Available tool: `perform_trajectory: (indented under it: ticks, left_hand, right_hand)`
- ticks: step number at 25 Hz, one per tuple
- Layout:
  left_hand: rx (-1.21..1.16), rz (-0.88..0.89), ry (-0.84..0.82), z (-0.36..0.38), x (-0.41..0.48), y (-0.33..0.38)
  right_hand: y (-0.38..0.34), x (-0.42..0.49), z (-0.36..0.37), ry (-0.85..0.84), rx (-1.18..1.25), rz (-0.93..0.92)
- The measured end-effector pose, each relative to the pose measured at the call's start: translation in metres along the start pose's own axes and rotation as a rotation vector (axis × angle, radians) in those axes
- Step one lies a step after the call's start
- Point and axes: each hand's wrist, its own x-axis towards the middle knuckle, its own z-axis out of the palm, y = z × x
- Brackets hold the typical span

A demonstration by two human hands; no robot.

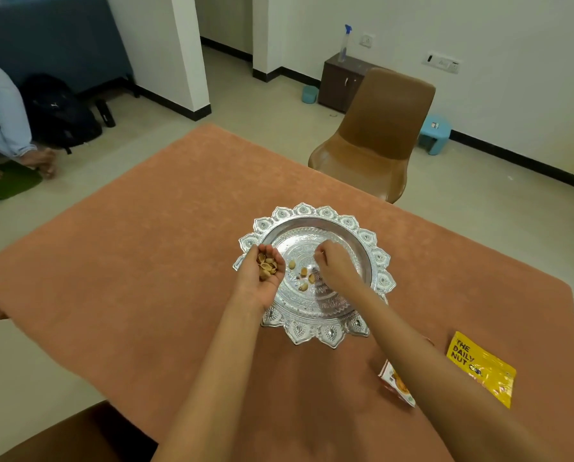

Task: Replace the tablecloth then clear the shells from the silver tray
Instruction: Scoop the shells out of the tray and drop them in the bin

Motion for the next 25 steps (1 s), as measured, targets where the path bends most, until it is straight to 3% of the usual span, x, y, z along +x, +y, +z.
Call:
perform_trajectory:
  ticks: [3,7,12,18,21,25]
  left_hand:
    - [0.065,0.01,0.01,-0.004,0.0,-0.002]
    - [0.062,0.022,0.02,-0.006,0.003,-0.002]
    - [0.13,0.034,-0.001,-0.008,0.002,-0.002]
    - [0.224,0.051,-0.062,-0.009,0.0,-0.003]
    - [0.158,0.016,-0.079,-0.006,-0.002,-0.002]
    - [0.159,-0.016,-0.014,-0.003,-0.001,-0.016]
  right_hand:
    - [-0.016,-0.006,0.027,-0.019,-0.059,-0.153]
    - [-0.028,-0.012,0.038,-0.089,-0.417,-0.434]
    - [-0.027,-0.011,0.031,-0.106,-0.498,-0.57]
    - [-0.023,-0.011,0.032,0.034,-0.431,-0.394]
    - [-0.026,-0.005,0.028,0.013,-0.305,-0.168]
    - [-0.043,-0.005,0.012,0.229,0.353,0.068]
